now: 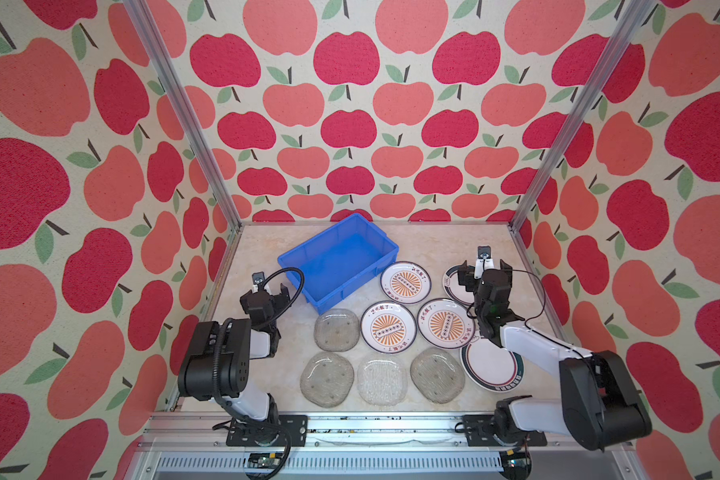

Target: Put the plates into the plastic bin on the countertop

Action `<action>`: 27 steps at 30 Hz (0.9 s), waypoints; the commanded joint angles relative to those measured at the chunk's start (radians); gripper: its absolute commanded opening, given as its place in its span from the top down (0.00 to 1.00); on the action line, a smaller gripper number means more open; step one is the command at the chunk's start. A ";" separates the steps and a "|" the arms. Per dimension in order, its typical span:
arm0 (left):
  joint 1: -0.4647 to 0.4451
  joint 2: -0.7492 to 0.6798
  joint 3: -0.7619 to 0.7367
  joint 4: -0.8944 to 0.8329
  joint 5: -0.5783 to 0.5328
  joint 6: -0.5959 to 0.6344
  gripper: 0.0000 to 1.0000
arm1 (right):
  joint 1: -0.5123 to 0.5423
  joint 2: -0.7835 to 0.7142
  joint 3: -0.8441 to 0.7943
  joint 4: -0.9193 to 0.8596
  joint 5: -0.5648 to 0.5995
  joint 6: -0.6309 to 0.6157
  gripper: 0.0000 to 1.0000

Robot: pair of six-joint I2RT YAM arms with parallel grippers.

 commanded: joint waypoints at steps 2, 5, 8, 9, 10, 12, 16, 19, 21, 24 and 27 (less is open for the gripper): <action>-0.012 -0.128 0.041 -0.149 -0.047 -0.011 0.01 | 0.022 -0.049 0.097 -0.313 0.015 0.106 0.00; 0.007 -0.246 0.046 -0.259 -0.043 -0.046 0.01 | 0.031 -0.054 0.166 -0.436 -0.115 0.163 0.00; 0.032 -0.380 0.026 -0.346 -0.102 -0.148 0.01 | 0.038 -0.043 0.217 -0.515 -0.196 0.226 0.00; 0.038 -0.426 0.034 -0.418 -0.124 -0.183 0.01 | 0.043 -0.040 0.225 -0.526 -0.205 0.238 0.00; 0.043 -0.486 0.054 -0.514 -0.127 -0.210 0.01 | 0.052 -0.039 0.234 -0.535 -0.214 0.243 0.00; 0.042 -0.589 0.093 -0.662 -0.145 -0.231 0.01 | 0.069 -0.032 0.259 -0.572 -0.228 0.247 0.00; 0.039 -0.778 0.175 -1.013 -0.132 -0.334 0.01 | 0.095 -0.028 0.303 -0.659 -0.268 0.294 0.00; 0.030 -0.922 0.196 -1.237 -0.026 -0.460 0.01 | 0.121 -0.050 0.291 -0.669 -0.327 0.337 0.00; 0.002 -1.023 0.192 -1.371 0.026 -0.518 0.01 | 0.143 -0.062 0.286 -0.674 -0.364 0.349 0.00; -0.043 -1.146 0.209 -1.555 0.082 -0.566 0.01 | 0.171 -0.051 0.316 -0.720 -0.421 0.365 0.00; -0.070 -1.176 0.242 -1.661 0.186 -0.605 0.01 | 0.202 -0.021 0.366 -0.771 -0.483 0.371 0.00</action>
